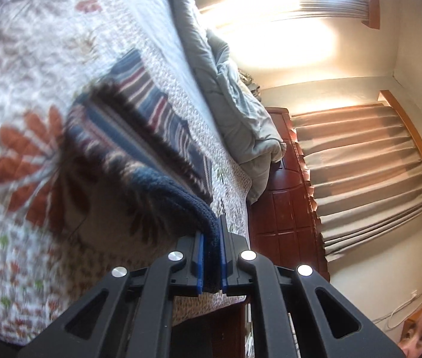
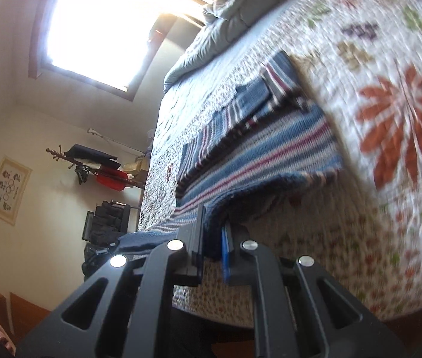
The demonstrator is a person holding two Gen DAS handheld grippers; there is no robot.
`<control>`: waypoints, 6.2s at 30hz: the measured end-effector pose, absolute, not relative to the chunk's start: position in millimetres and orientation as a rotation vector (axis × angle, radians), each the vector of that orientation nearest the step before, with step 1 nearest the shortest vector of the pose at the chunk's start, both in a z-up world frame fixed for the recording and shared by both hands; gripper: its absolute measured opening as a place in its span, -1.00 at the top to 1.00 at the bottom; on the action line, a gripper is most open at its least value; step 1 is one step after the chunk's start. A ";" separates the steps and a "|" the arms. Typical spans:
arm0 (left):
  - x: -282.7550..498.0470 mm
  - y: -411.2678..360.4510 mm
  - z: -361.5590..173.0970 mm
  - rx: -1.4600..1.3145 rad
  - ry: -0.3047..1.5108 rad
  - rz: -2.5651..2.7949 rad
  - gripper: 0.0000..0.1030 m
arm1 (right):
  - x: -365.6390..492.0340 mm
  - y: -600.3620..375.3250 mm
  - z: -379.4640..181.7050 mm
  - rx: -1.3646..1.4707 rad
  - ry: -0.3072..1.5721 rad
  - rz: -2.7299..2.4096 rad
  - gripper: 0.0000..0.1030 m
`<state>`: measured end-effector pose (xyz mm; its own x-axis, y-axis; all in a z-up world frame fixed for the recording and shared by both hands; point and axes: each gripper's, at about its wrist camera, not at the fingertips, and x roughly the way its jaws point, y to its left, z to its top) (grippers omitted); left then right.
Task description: Fold small clothes
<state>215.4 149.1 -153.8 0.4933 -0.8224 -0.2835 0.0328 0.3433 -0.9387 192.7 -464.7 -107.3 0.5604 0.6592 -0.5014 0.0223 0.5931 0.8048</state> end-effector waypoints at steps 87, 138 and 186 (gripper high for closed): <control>574.7 64.1 -251.8 -0.379 1.242 -0.428 0.82 | 533.4 -446.3 -217.1 0.364 1.213 0.372 0.80; 695.2 60.5 -268.0 -0.382 1.153 -0.186 0.84 | 651.5 -444.4 -226.3 0.331 1.131 0.072 0.84; 446.3 144.0 -224.6 -0.547 1.004 -0.449 -0.59 | 344.7 -428.8 -196.6 0.559 0.974 0.162 0.49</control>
<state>446.3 144.0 -224.6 0.4678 -0.5860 -0.6616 0.1028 0.7796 -0.6178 344.7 -428.8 -196.6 0.5624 0.3732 -0.7379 0.1151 0.8483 0.5168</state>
